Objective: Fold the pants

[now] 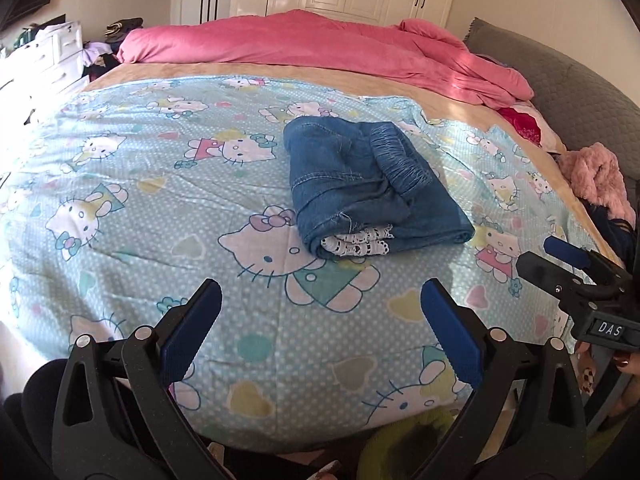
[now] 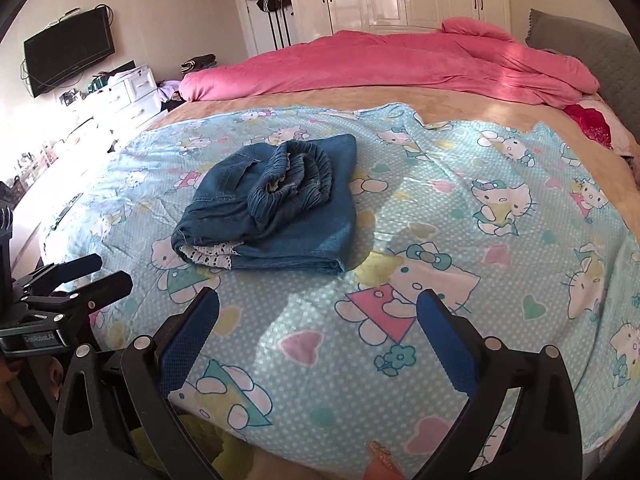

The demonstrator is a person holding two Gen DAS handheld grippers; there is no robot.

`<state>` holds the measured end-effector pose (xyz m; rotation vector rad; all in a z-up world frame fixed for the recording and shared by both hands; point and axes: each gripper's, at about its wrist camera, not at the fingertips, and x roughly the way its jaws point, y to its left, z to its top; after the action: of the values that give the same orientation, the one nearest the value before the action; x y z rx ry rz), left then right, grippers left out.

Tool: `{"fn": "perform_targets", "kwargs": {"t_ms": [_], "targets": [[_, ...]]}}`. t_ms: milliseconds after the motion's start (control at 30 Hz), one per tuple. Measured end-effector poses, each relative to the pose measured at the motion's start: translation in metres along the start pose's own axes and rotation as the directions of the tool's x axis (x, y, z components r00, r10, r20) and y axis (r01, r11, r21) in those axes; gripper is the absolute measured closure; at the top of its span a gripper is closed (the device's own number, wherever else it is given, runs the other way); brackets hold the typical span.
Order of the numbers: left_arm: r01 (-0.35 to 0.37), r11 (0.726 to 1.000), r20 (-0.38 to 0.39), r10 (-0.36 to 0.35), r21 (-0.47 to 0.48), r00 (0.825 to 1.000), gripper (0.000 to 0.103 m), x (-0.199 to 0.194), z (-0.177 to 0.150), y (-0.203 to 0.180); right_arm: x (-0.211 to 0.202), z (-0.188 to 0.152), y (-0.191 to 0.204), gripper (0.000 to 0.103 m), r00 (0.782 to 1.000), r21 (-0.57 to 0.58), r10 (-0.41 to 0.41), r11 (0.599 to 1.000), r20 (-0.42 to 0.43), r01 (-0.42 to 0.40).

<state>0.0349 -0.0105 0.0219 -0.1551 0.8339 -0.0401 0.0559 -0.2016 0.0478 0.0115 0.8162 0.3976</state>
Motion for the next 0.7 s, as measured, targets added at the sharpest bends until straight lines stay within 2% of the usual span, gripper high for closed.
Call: {"fn": "perform_targets", "kwargs": {"t_ms": [700], "targets": [[-0.036, 0.999, -0.004, 0.036, 0.020, 0.999, 0.009, -0.0005, 0.0019, -0.0056, 0.0009, 0.0022, -0.0063, 0.004, 1.000, 0.001, -0.001, 1.000, 0.006, 0.001]]}}
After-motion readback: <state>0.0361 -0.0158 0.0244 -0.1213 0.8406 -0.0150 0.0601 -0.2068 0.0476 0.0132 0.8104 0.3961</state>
